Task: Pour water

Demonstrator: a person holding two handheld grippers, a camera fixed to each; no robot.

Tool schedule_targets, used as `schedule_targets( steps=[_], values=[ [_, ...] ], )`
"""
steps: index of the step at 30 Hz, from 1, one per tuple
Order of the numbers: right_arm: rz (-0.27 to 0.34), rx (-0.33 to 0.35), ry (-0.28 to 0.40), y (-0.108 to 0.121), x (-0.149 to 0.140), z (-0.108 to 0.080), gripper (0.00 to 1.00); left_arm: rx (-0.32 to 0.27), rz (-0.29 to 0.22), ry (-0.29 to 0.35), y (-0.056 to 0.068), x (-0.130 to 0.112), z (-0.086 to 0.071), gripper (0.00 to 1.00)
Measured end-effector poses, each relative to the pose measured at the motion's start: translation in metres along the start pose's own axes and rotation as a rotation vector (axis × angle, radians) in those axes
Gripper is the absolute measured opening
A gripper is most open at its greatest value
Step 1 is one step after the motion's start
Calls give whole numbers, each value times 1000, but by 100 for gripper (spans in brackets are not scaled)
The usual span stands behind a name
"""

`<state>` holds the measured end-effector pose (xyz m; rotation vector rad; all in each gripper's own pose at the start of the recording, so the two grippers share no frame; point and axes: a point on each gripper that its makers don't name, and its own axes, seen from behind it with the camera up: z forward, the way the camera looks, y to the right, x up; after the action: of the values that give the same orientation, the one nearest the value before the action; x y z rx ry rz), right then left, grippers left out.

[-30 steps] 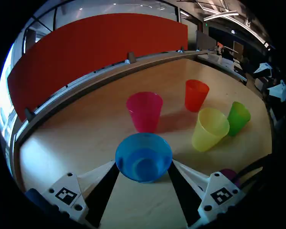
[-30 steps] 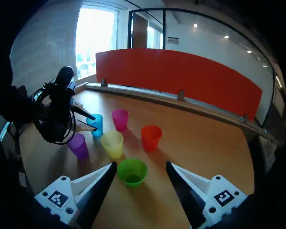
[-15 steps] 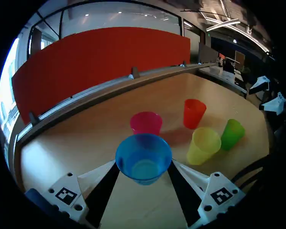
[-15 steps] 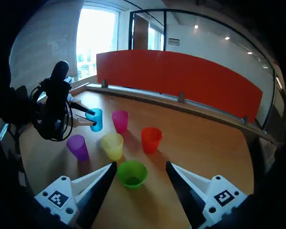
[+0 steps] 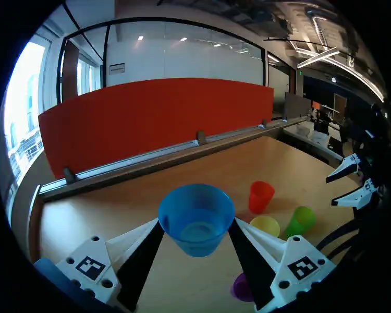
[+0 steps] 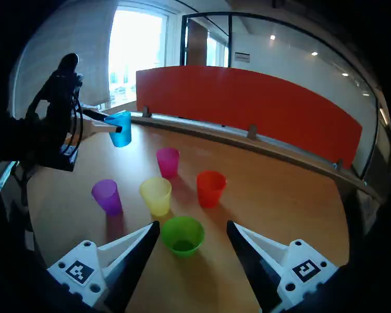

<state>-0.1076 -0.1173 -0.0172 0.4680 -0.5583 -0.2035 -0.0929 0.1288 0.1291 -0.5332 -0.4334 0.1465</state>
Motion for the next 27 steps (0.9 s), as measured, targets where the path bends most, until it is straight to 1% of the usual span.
schedule_targets(
  steps=[3,6,12,15,20,27],
  values=[
    [-7,8,-5,-1,-5,2,100,25,8,9,-1,13,-16,85],
    [-13,16,-12,0,-11,3,100,49,28,12,0,22,-31,85],
    [-33,29,-34,1,-29,7,100,79,60,20,7,37,-55,85],
    [-46,37,-52,2,-40,10,100,91,57,35,12,46,-67,85],
    [-66,51,-79,3,-58,16,100,103,34,47,21,54,-84,85],
    [-94,77,-106,1,-76,29,100,124,10,48,32,55,-105,85]
  ],
)
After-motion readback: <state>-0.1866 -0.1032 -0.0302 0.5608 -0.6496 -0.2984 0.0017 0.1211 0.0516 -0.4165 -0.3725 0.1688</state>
